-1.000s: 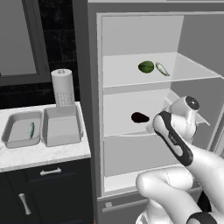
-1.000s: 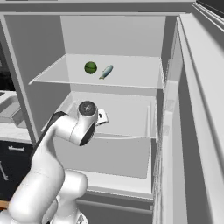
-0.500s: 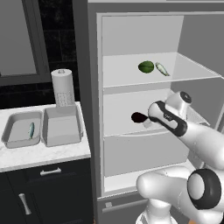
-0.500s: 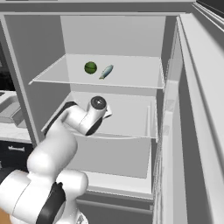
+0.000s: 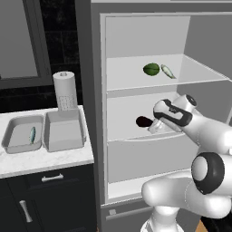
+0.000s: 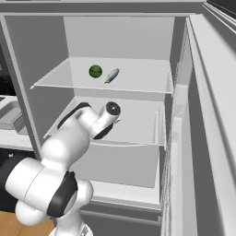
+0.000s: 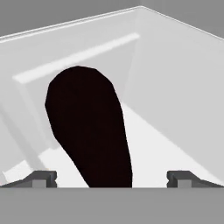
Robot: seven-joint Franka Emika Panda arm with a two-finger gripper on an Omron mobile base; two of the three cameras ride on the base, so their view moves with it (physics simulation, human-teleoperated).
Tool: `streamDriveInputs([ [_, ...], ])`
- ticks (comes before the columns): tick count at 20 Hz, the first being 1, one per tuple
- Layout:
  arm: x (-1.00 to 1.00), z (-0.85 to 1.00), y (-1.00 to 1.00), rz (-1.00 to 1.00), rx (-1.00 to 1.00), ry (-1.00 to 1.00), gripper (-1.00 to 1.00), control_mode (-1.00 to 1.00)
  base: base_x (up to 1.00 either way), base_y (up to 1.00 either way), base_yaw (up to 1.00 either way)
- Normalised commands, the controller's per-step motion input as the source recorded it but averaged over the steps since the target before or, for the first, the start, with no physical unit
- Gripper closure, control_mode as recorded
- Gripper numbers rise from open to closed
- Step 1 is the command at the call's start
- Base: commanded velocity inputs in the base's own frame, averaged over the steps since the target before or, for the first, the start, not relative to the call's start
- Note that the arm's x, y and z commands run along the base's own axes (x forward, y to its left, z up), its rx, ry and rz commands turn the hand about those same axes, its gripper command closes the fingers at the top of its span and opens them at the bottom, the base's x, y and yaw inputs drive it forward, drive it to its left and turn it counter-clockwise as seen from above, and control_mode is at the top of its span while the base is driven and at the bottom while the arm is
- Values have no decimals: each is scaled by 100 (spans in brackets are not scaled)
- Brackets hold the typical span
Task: Place one avocado and one fish in each tupperware on the nearby counter, to pack two identical lunches.
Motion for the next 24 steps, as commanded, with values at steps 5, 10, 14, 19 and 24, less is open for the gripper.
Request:
streamDriveInputs([
  [5, 1, 0, 9, 19, -3, -10, -100, -100, 0, 0, 0],
  [10, 5, 0, 5, 18, -3, -10, -100, -100, 0, 0, 0],
  [14, 10, 0, 7, 17, -3, -8, -100, -100, 0, 0, 0],
  [19, 19, 0, 0, 14, 0, -1, -100, -100, 0, 0, 0],
  [24, 24, -1, 0, 12, 0, 0, -100, -100, 0, 0, 0],
])
